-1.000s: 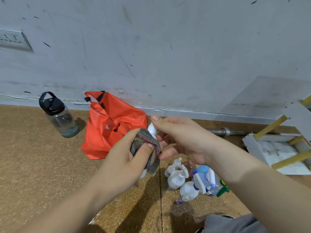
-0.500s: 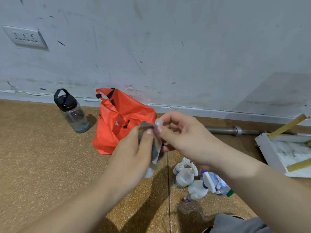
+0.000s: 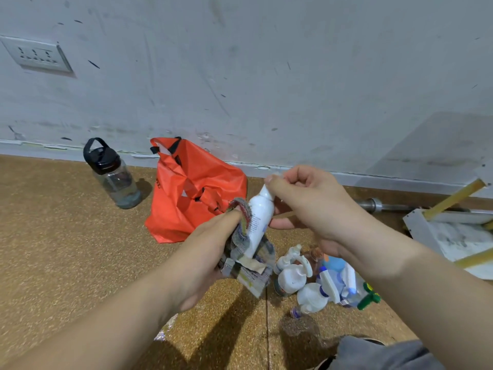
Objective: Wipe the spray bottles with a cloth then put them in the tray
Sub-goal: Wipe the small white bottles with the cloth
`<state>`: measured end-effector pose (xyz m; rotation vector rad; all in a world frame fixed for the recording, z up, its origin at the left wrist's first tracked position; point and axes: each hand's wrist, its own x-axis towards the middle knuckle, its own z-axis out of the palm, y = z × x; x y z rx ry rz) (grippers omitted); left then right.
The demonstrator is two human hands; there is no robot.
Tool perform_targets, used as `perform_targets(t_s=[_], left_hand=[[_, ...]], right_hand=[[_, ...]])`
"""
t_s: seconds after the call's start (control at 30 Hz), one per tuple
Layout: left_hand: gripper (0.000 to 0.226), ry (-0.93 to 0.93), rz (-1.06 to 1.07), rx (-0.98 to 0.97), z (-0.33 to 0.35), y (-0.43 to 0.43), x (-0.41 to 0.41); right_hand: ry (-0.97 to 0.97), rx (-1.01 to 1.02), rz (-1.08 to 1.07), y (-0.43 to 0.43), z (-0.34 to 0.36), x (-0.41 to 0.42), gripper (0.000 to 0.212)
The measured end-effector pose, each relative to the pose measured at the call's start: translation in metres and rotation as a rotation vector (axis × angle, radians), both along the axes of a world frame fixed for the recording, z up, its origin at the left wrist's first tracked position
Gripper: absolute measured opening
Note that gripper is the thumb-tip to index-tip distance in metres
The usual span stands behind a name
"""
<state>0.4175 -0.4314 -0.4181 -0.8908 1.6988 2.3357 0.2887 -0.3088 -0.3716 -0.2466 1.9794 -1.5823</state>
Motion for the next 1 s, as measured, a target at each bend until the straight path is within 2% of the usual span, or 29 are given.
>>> perform_targets(t_s=[0.17, 0.23, 0.33, 0.47, 0.53, 0.63, 0.73, 0.83, 0.93, 1.0], left_hand=[[0.042, 0.033, 0.07, 0.139, 0.013, -0.004, 0.001], [0.045, 0.0, 0.107, 0.136, 0.009, -0.008, 0.0], [0.053, -0.069, 0.157, 0.101, 0.002, -0.004, 0.0], [0.039, -0.006, 0.386, -0.041, -0.01, 0.01, 0.002], [0.042, 0.002, 0.432, -0.176, -0.015, 0.011, 0.004], [0.041, 0.005, 0.345, -0.545, -0.016, 0.002, 0.007], [0.028, 0.089, 0.335, -0.672, -0.007, -0.002, 0.007], [0.028, 0.25, 0.265, -1.043, -0.01, -0.007, 0.01], [0.029, 0.364, 0.195, -1.331, -0.018, -0.012, 0.011], [0.036, 0.482, 0.145, -1.375, -0.012, -0.006, 0.009]], right_hand=[[-0.099, -0.036, 0.224, 0.006, 0.011, -0.011, 0.023], [-0.017, -0.022, 0.299, 0.009, 0.012, -0.012, 0.027], [0.191, 0.036, 0.259, 0.007, 0.006, -0.007, 0.022], [0.356, 0.074, 0.185, -0.001, -0.006, 0.006, 0.027], [0.333, 0.034, 0.146, -0.004, -0.007, 0.014, 0.029], [0.334, 0.042, 0.109, -0.007, -0.006, 0.015, 0.035], [0.305, 0.058, 0.067, -0.006, -0.006, 0.006, 0.042], [0.277, 0.064, 0.004, -0.006, -0.001, 0.0, 0.054], [0.253, 0.05, -0.032, -0.004, 0.004, -0.003, 0.043], [0.283, 0.085, -0.003, -0.004, 0.001, 0.004, 0.04]])
